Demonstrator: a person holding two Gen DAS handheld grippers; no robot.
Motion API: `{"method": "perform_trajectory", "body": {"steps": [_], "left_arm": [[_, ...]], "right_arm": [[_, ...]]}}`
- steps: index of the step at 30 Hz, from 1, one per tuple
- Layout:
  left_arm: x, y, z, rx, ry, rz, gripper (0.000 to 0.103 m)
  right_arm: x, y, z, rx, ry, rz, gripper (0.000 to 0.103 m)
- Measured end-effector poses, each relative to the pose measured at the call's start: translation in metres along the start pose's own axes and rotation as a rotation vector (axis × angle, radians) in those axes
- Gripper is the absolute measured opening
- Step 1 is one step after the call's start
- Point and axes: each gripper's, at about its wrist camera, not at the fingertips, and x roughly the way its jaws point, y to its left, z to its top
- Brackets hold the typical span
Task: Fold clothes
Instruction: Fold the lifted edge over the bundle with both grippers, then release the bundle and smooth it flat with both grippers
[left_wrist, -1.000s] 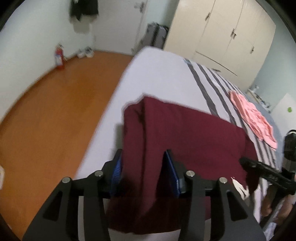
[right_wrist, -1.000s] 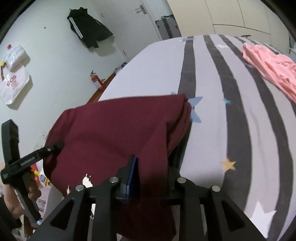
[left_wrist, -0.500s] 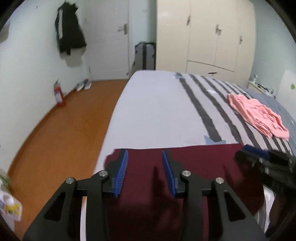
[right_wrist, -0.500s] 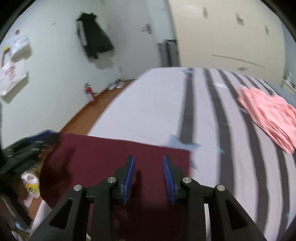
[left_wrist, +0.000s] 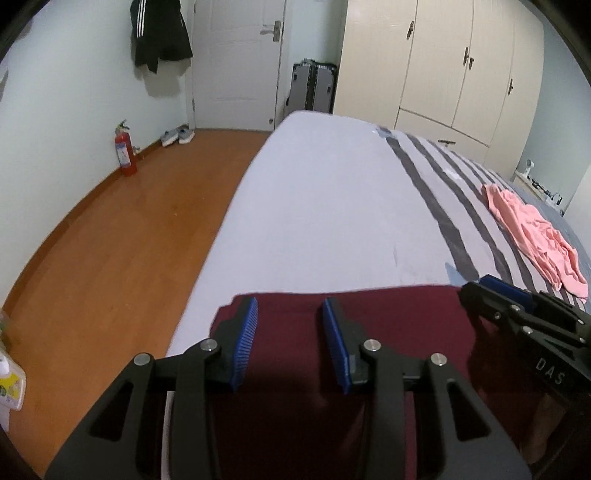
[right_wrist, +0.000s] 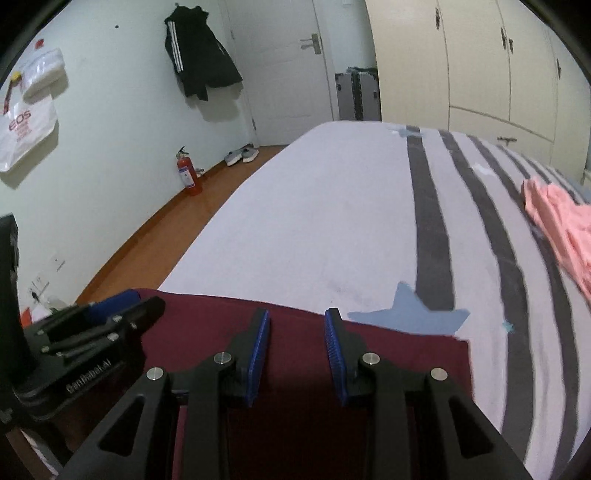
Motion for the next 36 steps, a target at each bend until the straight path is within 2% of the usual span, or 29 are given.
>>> {"method": "perform_trajectory", "body": {"steps": [1,3,5,8,12,14,17,20,22,25,29,33,36], "left_arm": [[-0.001,0.002,-0.001,-0.008,-0.008,0.010,0.035],[0.007,0.019,-0.003,-0.093,0.016,0.031,0.035],[0.019,0.031,-0.009,-0.172,0.039,0.006,0.035],[0.024,0.022,-0.014,-0.127,0.021,0.026,0.035],[0.024,0.027,-0.017,-0.161,0.027,-0.018,0.035],[0.021,0.025,-0.015,-0.150,0.037,-0.009,0.035],[0.003,0.026,-0.010,-0.164,0.026,-0.035,0.035],[-0.023,0.029,-0.015,-0.175,0.009,-0.067,0.035],[-0.049,0.020,-0.024,-0.131,-0.019,-0.054,0.035],[-0.081,0.010,-0.047,-0.087,-0.027,-0.045,0.035],[-0.095,-0.005,-0.075,-0.045,0.003,-0.027,0.035],[-0.073,-0.006,-0.089,-0.031,0.069,-0.001,0.036],[-0.066,-0.003,-0.087,-0.053,0.077,-0.010,0.037]], "right_arm": [[-0.001,-0.004,-0.001,0.006,-0.006,-0.010,0.028],[0.000,-0.017,-0.003,0.040,-0.003,-0.034,0.028],[0.000,-0.024,-0.011,0.072,0.003,-0.052,0.028],[0.009,-0.031,-0.022,0.084,0.021,-0.053,0.028],[0.014,-0.036,-0.026,0.092,0.033,-0.032,0.028],[0.013,-0.038,-0.022,0.097,0.042,-0.034,0.028],[-0.007,-0.030,-0.013,0.070,0.013,-0.049,0.028],[-0.036,-0.014,-0.012,0.025,-0.032,0.015,0.028],[-0.055,-0.002,-0.017,-0.001,-0.048,0.063,0.028],[-0.074,0.019,-0.034,-0.035,-0.043,0.122,0.028],[-0.087,0.041,-0.067,-0.076,-0.009,0.157,0.028],[-0.091,0.053,-0.093,-0.126,0.016,0.156,0.028],[-0.081,0.047,-0.107,-0.083,0.061,0.157,0.028]]}}
